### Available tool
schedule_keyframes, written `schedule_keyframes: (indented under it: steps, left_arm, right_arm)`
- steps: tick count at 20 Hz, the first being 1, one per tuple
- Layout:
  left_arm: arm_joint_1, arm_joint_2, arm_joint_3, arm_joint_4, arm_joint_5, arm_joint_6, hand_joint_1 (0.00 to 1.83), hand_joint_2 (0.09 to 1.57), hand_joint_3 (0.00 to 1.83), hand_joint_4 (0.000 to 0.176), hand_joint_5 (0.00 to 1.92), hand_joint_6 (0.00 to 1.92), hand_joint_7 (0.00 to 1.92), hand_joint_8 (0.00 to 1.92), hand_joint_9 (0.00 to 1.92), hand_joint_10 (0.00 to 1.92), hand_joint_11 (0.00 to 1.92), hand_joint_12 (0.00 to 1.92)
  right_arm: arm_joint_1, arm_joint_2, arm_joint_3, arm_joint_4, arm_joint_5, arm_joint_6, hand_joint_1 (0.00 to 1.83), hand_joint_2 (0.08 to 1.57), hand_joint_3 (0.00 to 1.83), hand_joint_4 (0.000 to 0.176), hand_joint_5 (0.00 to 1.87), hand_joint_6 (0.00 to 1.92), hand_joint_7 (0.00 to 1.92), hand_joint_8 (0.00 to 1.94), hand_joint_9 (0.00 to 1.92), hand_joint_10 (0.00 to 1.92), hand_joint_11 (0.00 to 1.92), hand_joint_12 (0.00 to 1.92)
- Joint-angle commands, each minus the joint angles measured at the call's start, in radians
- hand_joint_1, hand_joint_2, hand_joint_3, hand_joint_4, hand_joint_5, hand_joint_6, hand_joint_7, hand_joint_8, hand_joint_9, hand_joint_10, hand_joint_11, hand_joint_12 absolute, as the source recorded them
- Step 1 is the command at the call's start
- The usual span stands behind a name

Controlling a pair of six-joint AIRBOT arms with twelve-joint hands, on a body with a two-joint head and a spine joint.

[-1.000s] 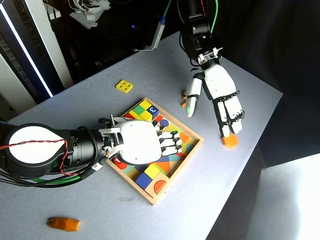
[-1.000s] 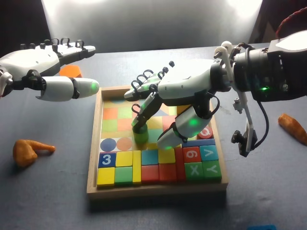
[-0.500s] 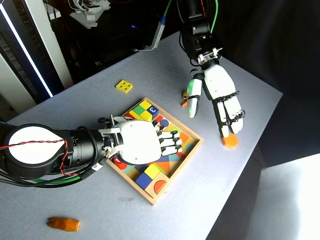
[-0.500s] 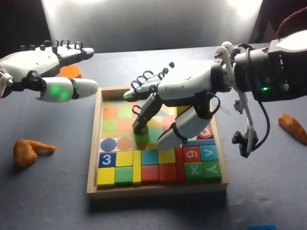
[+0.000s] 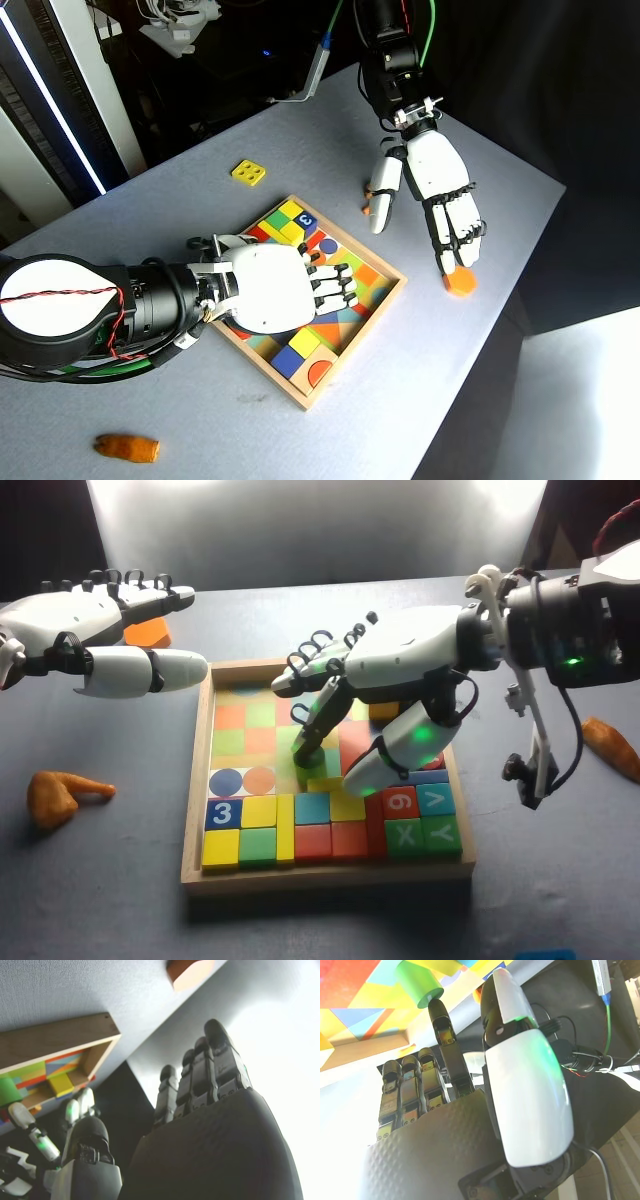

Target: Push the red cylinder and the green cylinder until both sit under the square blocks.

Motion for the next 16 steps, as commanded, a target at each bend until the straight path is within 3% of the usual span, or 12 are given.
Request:
schedule_keyframes:
  steps: [1, 3, 4, 5, 7, 8, 11, 16]
  left_arm:
    - [-0.004, 0.003, 0.0, -0.014, -0.115, 0.001, 0.0, 1.14, 0.0, 0.148, 0.05, 0.0, 0.02, 0.0, 0.0, 0.0, 0.0, 0.2]
    - [-0.004, 0.004, 0.0, -0.014, -0.115, 0.001, 0.01, 1.16, 0.0, 0.142, 0.05, 0.0, 0.01, 0.0, 0.0, 0.0, 0.0, 0.16]
    - [-0.003, 0.004, 0.0, -0.015, -0.114, 0.001, 0.01, 1.16, 0.0, 0.137, 0.06, 0.0, 0.02, 0.0, 0.01, 0.0, 0.0, 0.15]
    - [-0.001, 0.004, 0.0, -0.016, -0.114, 0.001, 0.02, 1.16, 0.0, 0.15, 0.06, 0.0, 0.02, 0.0, 0.01, 0.0, 0.0, 0.15]
    - [0.002, 0.004, -0.001, -0.019, -0.114, 0.001, 0.02, 1.15, 0.0, 0.159, 0.06, 0.0, 0.02, 0.0, 0.01, 0.0, 0.0, 0.15]
    - [0.004, 0.004, -0.001, -0.021, -0.114, 0.001, 0.02, 1.15, 0.0, 0.14, 0.07, 0.0, 0.03, 0.0, 0.02, 0.0, 0.0, 0.18]
    - [0.008, 0.007, -0.002, -0.025, -0.114, 0.001, 0.04, 1.17, 0.0, 0.154, 0.06, 0.0, 0.03, 0.0, 0.01, 0.0, 0.0, 0.11]
    - [0.012, 0.008, -0.003, -0.028, -0.114, 0.003, 0.01, 1.18, 0.0, 0.148, 0.06, 0.0, 0.03, 0.0, 0.03, 0.0, 0.0, 0.23]
  right_arm:
    - [0.004, 0.013, -0.004, 0.032, 0.015, 0.009, 0.44, 1.11, 0.0, 0.109, 0.65, 0.0, 0.0, 0.0, 0.0, 0.0, 0.0, 0.12]
    - [0.005, 0.024, -0.013, 0.022, 0.014, 0.015, 0.46, 1.11, 0.0, 0.104, 0.66, 0.0, 0.01, 0.0, 0.0, 0.0, 0.0, 0.15]
    - [0.005, 0.032, -0.02, 0.015, 0.014, 0.018, 0.44, 1.11, 0.0, 0.113, 0.65, 0.0, 0.0, 0.0, 0.0, 0.0, 0.0, 0.15]
    - [0.005, 0.037, -0.024, 0.012, 0.014, 0.02, 0.42, 1.11, 0.0, 0.122, 0.65, 0.0, 0.0, 0.0, 0.0, 0.0, 0.0, 0.15]
    - [0.006, 0.046, -0.031, 0.0, 0.016, 0.028, 0.41, 1.11, 0.0, 0.123, 0.65, 0.0, 0.0, 0.0, 0.0, 0.0, 0.0, 0.18]
    - [0.006, 0.048, -0.031, -0.002, 0.017, 0.03, 0.4, 1.12, 0.0, 0.122, 0.64, 0.0, 0.0, 0.0, 0.0, 0.0, 0.0, 0.16]
    - [0.006, 0.055, -0.033, -0.01, 0.024, 0.041, 0.44, 1.11, 0.0, 0.116, 0.67, 0.0, 0.01, 0.0, 0.0, 0.0, 0.0, 0.2]
    - [0.006, 0.07, -0.041, -0.036, 0.028, 0.064, 0.46, 1.1, 0.0, 0.114, 0.69, 0.01, 0.03, 0.0, 0.0, 0.0, 0.0, 0.21]
